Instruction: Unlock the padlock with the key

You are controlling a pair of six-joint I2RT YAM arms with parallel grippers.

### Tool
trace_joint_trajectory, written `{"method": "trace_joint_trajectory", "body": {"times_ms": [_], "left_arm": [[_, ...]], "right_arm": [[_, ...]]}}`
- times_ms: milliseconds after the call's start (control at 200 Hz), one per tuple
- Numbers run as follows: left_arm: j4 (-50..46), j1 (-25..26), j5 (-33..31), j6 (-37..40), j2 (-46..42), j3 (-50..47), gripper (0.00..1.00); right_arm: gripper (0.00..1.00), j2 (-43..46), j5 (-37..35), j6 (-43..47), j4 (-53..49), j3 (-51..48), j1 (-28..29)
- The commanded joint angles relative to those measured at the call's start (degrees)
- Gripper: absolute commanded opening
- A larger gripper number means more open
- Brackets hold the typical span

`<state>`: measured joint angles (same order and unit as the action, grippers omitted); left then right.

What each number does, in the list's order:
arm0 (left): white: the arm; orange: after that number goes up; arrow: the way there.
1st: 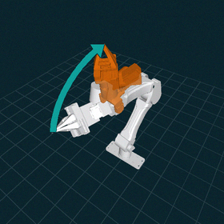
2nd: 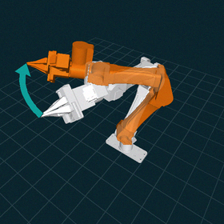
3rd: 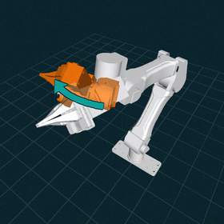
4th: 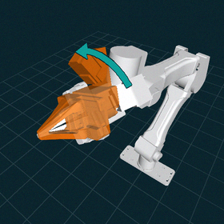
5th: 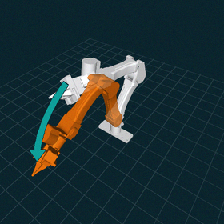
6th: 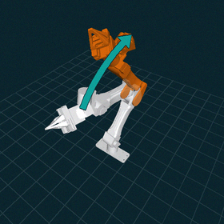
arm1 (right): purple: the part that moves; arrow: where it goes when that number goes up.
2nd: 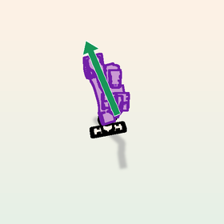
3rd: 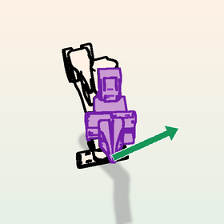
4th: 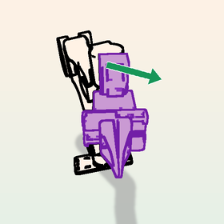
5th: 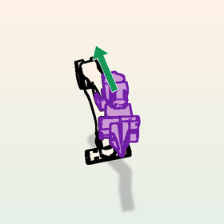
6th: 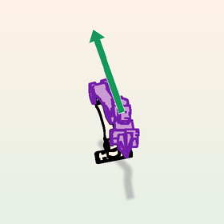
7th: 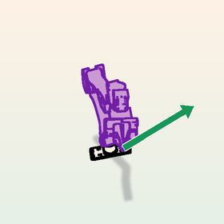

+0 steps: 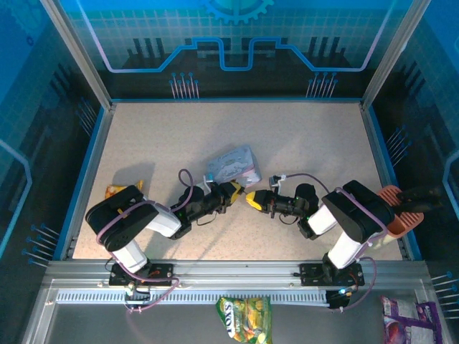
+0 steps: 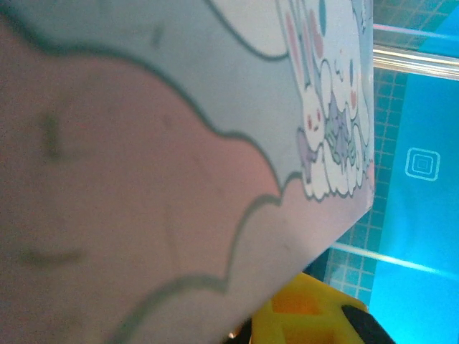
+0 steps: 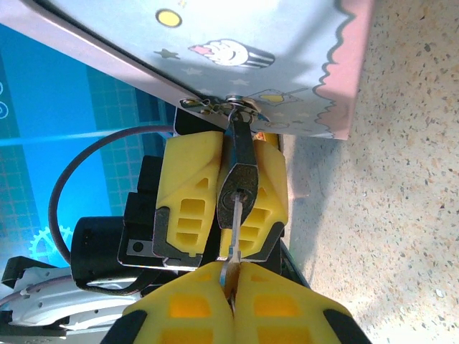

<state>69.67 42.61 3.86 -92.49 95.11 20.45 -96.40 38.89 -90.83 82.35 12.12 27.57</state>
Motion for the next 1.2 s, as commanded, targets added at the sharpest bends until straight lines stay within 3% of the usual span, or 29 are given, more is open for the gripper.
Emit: {"method": "trace_joint_trajectory", "body": {"times_ms": [0, 1196], "left_arm": [[5.45, 1.92, 2.79, -0.72, -3.46, 0.95, 0.0], [5.95, 3.72, 5.61, 0.47, -4.91, 3.49, 0.0]], "right_arm": [[0.0, -1.21, -0.75, 1.26, -0.7, 1.33, -1.04], [0.0, -1.95, 1.65, -4.89, -0.7, 3.74, -2.72]]}}
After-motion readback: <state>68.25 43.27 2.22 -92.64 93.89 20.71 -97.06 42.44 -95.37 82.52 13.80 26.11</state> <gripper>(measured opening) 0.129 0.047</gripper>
